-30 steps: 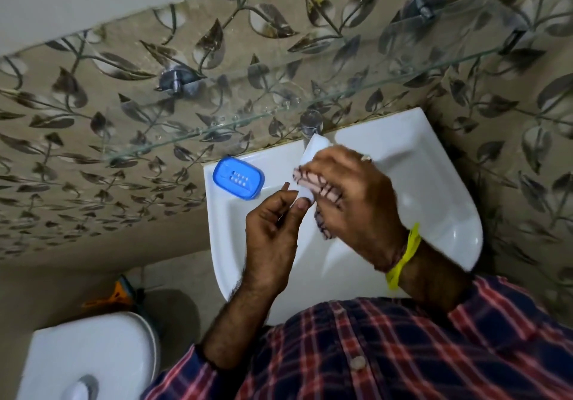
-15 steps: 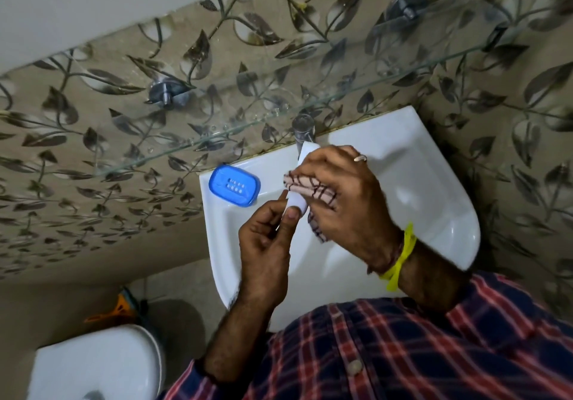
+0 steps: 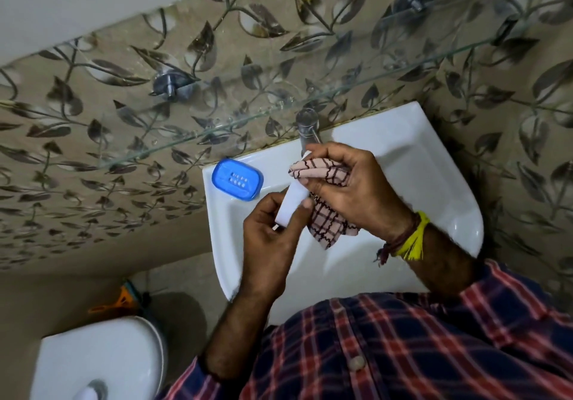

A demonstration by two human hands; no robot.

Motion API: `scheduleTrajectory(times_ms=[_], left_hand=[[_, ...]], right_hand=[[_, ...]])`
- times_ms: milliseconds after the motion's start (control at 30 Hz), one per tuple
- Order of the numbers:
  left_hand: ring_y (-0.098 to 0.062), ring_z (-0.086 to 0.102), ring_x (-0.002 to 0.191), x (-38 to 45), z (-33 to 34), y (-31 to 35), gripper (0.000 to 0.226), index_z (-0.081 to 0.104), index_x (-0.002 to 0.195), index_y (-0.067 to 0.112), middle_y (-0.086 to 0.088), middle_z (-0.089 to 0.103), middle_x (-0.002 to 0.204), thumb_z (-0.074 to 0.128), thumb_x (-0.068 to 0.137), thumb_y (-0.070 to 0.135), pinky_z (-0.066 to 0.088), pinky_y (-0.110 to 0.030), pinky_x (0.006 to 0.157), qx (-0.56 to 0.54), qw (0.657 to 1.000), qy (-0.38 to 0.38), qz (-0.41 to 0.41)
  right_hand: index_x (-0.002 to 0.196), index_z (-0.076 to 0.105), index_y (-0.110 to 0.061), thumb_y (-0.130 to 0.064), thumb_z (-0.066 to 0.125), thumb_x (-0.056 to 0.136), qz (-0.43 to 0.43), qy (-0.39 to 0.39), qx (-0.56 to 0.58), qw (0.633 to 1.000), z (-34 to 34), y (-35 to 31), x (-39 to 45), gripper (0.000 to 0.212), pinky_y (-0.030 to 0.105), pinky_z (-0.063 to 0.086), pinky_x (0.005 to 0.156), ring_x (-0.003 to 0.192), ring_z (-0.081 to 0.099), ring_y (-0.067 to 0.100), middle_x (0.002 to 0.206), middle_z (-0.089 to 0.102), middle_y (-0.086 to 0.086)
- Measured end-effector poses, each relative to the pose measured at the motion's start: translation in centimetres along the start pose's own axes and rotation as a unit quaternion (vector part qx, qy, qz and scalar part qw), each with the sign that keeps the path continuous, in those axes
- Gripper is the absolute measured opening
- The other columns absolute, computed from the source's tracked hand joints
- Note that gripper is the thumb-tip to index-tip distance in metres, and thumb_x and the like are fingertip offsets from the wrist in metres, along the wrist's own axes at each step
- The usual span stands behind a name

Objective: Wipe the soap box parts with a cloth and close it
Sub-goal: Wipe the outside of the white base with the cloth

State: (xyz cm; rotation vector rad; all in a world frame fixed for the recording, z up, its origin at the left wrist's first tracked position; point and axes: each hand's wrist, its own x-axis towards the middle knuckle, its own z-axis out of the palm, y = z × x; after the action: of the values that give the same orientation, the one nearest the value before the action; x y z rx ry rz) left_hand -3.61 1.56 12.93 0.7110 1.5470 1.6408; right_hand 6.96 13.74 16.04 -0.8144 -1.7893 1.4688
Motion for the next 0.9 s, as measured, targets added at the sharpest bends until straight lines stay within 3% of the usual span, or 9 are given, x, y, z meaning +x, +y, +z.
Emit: scheduleTrajectory(times_ms=[100,267,367,500,633,733,800,900], left_hand=[[-0.015,0.074,0.101,0.2,0.0,0.3,0.022,0.075,0.115,0.019,0.000,0.079,0.110,0.073,0.095,0.012,0.057,-0.023,0.082,0.027,0.999,-0.033,0.010],[-0.006,0.070,0.088,0.1,0.3,0.2,0.019,0.076,0.112,0.008,0.001,0.080,0.101,0.072,0.094,0.007,0.053,-0.018,0.076,0.022,0.999,-0.019,0.034],[-0.006,0.069,0.087,0.4,0.9,-0.1,0.017,0.078,0.108,0.010,0.004,0.079,0.098,0.073,0.092,0.005,0.054,-0.022,0.077,0.020,0.999,0.008,0.035],[-0.008,0.069,0.091,0.4,0.3,-0.3,0.024,0.079,0.105,0.021,0.003,0.079,0.102,0.072,0.090,0.004,0.055,-0.027,0.080,0.001,0.999,0.013,0.048],[-0.007,0.068,0.090,0.2,0.3,-0.8,0.024,0.076,0.114,0.007,0.001,0.078,0.103,0.076,0.090,0.009,0.054,-0.027,0.081,0.006,0.999,0.026,0.028],[-0.011,0.068,0.092,0.4,0.1,-0.7,0.022,0.078,0.109,0.013,-0.001,0.079,0.103,0.077,0.087,0.016,0.055,-0.028,0.081,-0.014,0.999,0.031,0.029],[-0.013,0.069,0.096,0.6,-0.1,-0.6,0.022,0.079,0.106,0.020,0.000,0.079,0.104,0.073,0.088,0.009,0.056,-0.029,0.083,-0.021,0.998,0.025,0.044],[-0.013,0.070,0.092,0.5,0.2,-0.8,0.022,0.078,0.108,0.013,-0.003,0.079,0.103,0.072,0.090,0.002,0.056,-0.026,0.081,-0.027,0.999,0.024,0.029]], right_hand=[[0.102,0.077,-0.008,-0.003,0.079,0.082,-0.069,-0.022,-0.078,0.994,0.8,-0.3,-1.1,0.021,0.029,0.045,0.111,0.131,0.054,0.011,0.110,0.073,0.003],[0.103,0.077,-0.009,-0.010,0.079,0.080,-0.098,0.004,-0.159,0.982,0.0,-1.2,-0.8,0.023,0.031,0.047,0.108,0.133,0.053,0.013,0.137,0.059,0.010],[0.100,0.077,-0.008,-0.012,0.078,0.082,-0.092,0.034,-0.210,0.973,0.7,-1.7,-1.0,0.019,0.039,0.052,0.098,0.120,0.057,0.023,0.131,0.058,0.011],[0.104,0.076,-0.018,-0.015,0.071,0.082,-0.199,-0.007,-0.328,0.924,1.4,-2.0,-3.0,0.023,0.033,0.050,0.077,0.105,0.053,0.026,0.118,0.060,0.009],[0.100,0.079,-0.012,-0.016,0.074,0.083,-0.108,0.063,-0.257,0.958,0.6,-2.2,0.1,0.018,0.041,0.054,0.084,0.102,0.060,0.023,0.111,0.061,0.007],[0.100,0.078,-0.012,-0.022,0.067,0.087,-0.136,0.030,-0.278,0.951,1.5,-2.5,-0.8,0.020,0.038,0.053,0.085,0.103,0.058,0.024,0.113,0.062,0.008],[0.100,0.077,-0.016,-0.027,0.061,0.087,-0.184,-0.009,-0.307,0.934,2.2,-2.6,-2.3,0.024,0.033,0.050,0.083,0.106,0.054,0.023,0.117,0.062,0.007],[0.100,0.078,-0.015,-0.027,0.069,0.087,-0.114,0.031,-0.275,0.954,1.3,-2.2,-0.5,0.020,0.037,0.052,0.089,0.111,0.057,0.022,0.123,0.060,0.007]])
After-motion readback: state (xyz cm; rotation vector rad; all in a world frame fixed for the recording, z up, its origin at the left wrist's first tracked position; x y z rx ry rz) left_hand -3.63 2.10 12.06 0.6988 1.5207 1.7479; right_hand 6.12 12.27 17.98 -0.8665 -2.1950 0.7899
